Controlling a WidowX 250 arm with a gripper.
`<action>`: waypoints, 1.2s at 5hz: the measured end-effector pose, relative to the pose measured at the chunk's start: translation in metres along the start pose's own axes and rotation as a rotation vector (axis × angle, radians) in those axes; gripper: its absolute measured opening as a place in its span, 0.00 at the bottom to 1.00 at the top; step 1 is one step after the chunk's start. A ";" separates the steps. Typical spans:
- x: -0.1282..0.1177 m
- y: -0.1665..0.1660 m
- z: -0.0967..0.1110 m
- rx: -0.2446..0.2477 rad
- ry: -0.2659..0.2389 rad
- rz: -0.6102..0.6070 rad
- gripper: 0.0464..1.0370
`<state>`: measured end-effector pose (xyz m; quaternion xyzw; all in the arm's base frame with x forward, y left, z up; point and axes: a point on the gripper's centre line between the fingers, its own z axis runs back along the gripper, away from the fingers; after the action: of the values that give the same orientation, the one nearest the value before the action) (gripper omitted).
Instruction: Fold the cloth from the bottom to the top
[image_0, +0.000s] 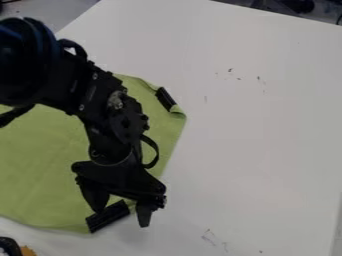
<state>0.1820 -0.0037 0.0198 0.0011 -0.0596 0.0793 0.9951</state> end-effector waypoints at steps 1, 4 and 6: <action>0.001 0.003 -0.010 -0.017 0.005 -0.002 0.96; 0.008 0.008 -0.021 -0.044 -0.009 0.027 0.48; 0.013 0.006 -0.011 -0.011 0.053 -0.054 0.11</action>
<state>0.1946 0.0047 0.0106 -0.0047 -0.0337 0.0523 0.9981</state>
